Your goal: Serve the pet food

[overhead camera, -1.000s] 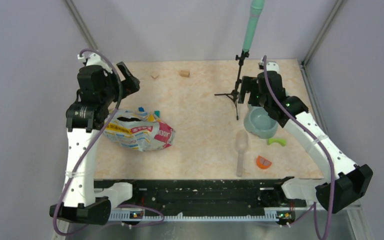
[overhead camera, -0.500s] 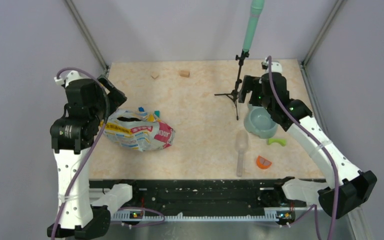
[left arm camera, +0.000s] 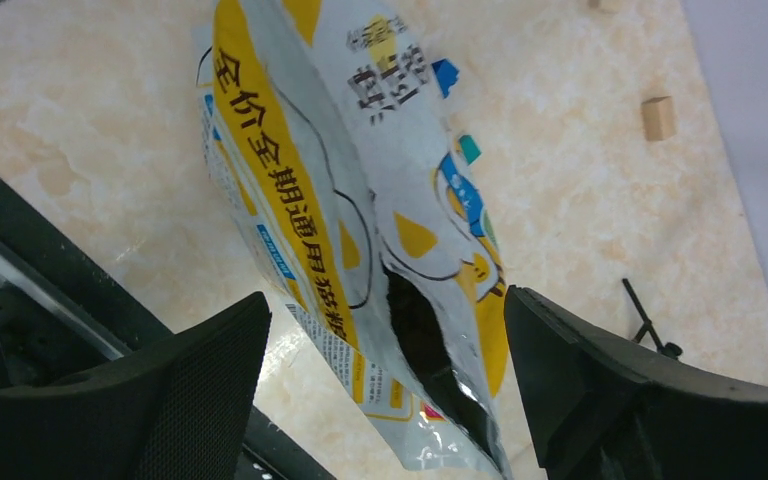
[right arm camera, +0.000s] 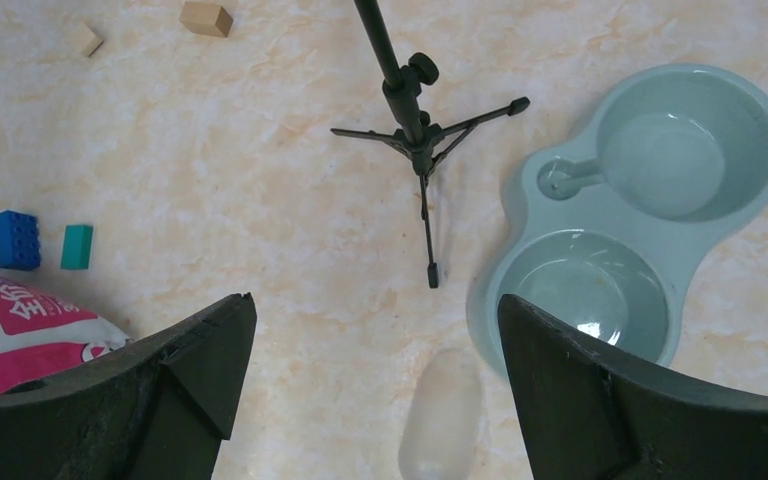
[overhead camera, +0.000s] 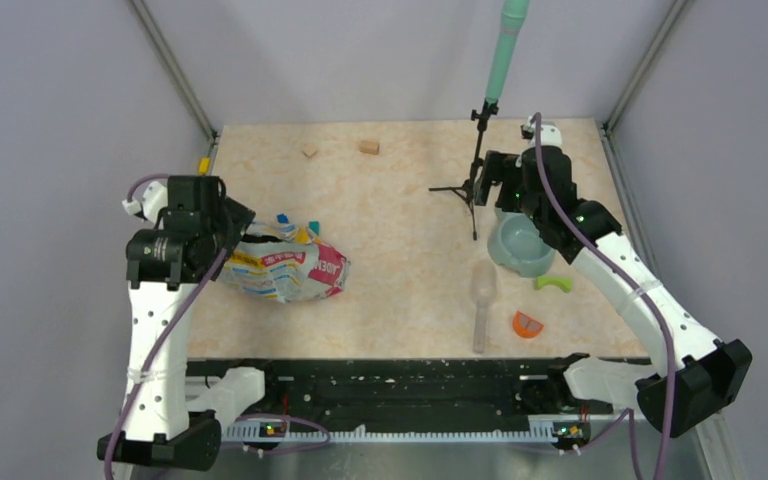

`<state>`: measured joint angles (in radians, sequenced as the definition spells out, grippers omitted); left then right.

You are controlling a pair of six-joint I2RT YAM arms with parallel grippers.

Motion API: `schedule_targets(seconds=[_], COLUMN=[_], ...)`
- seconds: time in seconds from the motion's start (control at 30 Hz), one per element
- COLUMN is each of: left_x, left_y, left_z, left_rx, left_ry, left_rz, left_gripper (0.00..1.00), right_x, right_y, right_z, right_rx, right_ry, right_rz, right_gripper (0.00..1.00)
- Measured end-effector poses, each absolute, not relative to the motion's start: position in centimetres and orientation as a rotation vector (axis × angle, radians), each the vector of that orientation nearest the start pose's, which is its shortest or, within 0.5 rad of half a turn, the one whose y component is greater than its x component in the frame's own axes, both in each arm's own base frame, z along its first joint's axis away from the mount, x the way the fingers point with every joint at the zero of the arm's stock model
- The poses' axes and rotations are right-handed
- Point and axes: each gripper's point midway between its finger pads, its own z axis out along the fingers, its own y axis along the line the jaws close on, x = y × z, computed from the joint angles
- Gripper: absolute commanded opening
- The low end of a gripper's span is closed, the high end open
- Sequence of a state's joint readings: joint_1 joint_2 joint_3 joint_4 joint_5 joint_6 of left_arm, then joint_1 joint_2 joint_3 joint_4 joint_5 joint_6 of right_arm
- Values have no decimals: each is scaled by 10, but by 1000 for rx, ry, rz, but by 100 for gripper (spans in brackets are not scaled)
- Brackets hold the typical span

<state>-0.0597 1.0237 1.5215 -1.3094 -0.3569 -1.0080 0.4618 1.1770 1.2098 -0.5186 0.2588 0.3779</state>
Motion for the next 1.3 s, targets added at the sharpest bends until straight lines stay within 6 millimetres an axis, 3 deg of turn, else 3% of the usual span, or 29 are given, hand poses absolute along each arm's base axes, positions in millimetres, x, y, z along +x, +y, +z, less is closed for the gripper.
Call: schedule_targets(seconds=[0.13, 0.2, 0.37, 0.6, 0.8, 0.93, 1.1, 1.3], left_x=[227, 229, 246, 259, 292, 311, 314, 314], left_y=[13, 11, 4, -7, -43, -89, -160, -216], left_z=[274, 263, 256, 258, 252, 260, 266, 272], left_rx=[-1286, -1310, -1341, -1196, -883, -560, -194, 60], left_ry=[2008, 2015, 2002, 2071, 2252, 2383, 2492, 2529], left_rz=[-97, -98, -160, -217, -344, -398, -548, -711], left_gripper=[85, 76, 2, 0, 0, 0, 0, 0], right_x=[337, 337, 337, 337, 340, 344, 345, 345], right_y=[135, 135, 138, 139, 143, 149, 156, 161], right_z=[270, 270, 269, 268, 260, 250, 242, 235], right_rx=[72, 72, 74, 89, 107, 112, 113, 106], right_ry=[2058, 2058, 2064, 2067, 2088, 2116, 2145, 2171], right_rz=[257, 259, 278, 288, 299, 319, 347, 366], right_gripper=[93, 93, 93, 92, 91, 90, 90, 90])
